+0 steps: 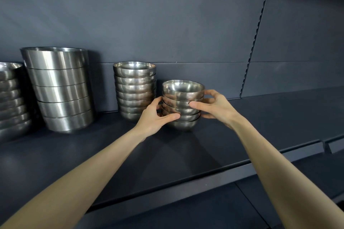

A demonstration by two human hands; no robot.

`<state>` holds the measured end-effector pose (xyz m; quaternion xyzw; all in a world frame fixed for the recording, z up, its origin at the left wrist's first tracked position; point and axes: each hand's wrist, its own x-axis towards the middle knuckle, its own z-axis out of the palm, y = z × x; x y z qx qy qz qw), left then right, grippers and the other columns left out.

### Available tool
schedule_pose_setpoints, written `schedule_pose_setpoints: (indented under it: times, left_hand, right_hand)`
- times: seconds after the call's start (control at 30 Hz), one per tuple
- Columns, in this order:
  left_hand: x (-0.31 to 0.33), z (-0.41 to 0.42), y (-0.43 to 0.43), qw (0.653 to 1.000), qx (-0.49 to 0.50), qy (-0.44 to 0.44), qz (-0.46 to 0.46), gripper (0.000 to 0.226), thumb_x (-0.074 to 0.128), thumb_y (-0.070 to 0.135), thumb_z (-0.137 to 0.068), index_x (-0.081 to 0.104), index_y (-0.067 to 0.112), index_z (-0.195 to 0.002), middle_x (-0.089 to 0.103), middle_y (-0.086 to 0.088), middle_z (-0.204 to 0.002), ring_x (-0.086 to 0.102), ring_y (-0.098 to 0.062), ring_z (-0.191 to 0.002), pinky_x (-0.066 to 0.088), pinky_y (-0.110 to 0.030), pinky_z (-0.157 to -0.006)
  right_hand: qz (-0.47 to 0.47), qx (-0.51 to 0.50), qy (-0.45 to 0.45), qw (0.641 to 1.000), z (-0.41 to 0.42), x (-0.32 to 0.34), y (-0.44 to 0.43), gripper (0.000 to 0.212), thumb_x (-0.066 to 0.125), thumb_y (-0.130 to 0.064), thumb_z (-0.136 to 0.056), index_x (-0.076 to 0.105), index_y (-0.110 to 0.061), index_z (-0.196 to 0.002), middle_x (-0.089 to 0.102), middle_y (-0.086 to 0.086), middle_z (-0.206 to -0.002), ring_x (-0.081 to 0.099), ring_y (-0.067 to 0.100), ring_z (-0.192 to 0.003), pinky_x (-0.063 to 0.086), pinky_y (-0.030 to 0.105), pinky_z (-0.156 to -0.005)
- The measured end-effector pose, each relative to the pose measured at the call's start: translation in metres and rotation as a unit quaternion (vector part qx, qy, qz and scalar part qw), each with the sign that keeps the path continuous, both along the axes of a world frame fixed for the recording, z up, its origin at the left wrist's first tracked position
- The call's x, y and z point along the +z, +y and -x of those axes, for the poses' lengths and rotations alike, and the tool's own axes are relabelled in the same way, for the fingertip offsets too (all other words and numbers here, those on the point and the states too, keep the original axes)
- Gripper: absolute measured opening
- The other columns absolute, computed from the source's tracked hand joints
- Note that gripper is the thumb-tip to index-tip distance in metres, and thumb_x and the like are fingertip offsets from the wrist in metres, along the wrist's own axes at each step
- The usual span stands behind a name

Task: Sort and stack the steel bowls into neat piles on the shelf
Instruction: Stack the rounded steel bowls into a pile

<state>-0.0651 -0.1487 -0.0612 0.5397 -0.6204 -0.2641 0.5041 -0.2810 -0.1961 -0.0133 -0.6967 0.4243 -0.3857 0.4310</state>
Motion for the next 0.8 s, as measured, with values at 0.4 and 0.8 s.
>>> schedule_pose_setpoints:
  times: [0.4,0.8]
  left_hand:
    - [0.030,-0.004,0.023,0.980,0.050,-0.192,-0.010,0.076,0.068,0.044,-0.083,0.034,0.014,-0.144,0.047,-0.006,-0.143,0.046,-0.018,-0.130,0.039,-0.042,-0.107]
    - [0.128,-0.034,0.164,0.886,0.151,-0.417,0.136,0.063,0.064,0.043,-0.086,0.043,0.014,-0.139,0.048,-0.008,-0.136,0.041,-0.030,-0.127,0.035,-0.046,-0.105]
  right_hand:
    - [0.073,-0.089,0.143,0.983,0.009,0.024,0.037,0.091,0.082,-0.046,-0.068,0.038,-0.019,-0.143,0.052,0.008,-0.136,0.055,0.022,-0.121,0.043,0.029,-0.093]
    - [0.305,-0.113,0.308,0.894,-0.002,0.102,0.155,0.072,0.071,-0.034,-0.086,0.036,-0.012,-0.145,0.037,0.008,-0.148,0.039,0.030,-0.133,0.037,0.046,-0.106]
